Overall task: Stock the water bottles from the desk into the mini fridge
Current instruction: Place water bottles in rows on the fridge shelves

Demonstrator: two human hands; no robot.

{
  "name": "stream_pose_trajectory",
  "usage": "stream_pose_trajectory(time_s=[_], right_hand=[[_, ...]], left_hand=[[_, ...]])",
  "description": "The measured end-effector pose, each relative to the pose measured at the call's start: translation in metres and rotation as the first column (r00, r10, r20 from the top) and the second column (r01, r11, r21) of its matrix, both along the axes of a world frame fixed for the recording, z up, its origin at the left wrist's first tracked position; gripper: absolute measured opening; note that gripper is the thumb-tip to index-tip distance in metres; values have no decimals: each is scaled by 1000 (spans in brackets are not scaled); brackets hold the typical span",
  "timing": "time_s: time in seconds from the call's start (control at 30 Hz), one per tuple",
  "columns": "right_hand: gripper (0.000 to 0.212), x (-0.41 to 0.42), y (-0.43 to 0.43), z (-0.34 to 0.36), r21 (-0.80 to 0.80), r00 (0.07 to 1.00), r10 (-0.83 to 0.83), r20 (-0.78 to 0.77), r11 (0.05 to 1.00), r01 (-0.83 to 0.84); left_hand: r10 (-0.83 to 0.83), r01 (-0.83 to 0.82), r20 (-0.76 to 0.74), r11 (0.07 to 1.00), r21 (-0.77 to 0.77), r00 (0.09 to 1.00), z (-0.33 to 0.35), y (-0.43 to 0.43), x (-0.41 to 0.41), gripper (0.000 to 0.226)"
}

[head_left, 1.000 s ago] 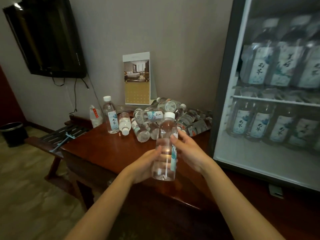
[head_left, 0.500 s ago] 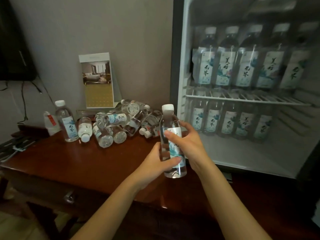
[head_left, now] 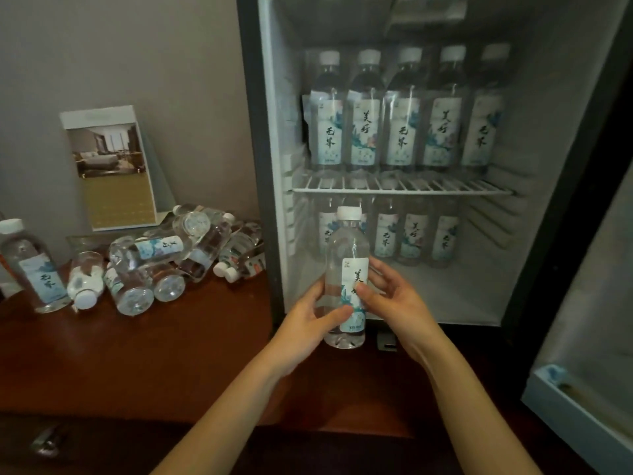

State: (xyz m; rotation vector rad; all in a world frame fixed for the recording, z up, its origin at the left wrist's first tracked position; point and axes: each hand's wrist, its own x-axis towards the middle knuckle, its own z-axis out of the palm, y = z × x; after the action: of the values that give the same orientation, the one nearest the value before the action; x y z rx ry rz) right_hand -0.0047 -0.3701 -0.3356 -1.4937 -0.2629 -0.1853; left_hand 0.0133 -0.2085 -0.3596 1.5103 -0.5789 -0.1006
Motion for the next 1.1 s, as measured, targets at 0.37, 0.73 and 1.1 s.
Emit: stream_pose_trajectory(time_s=[0.37,0.73,1.1], right_hand=[[52,17,-45,-6,-36,910,-409,73,911,412],[43,49,-75,-24,77,707,-707,29,707,703],[31,62,-96,-29,-68,465,-885,-14,465,883]], left_hand=[[-32,23,122,997,78,992,2,-86,47,51],[-47,33,120,993,116,992,-2,-149,87,53],[-21,-11,169,983,183,985,9,-196,100,67]])
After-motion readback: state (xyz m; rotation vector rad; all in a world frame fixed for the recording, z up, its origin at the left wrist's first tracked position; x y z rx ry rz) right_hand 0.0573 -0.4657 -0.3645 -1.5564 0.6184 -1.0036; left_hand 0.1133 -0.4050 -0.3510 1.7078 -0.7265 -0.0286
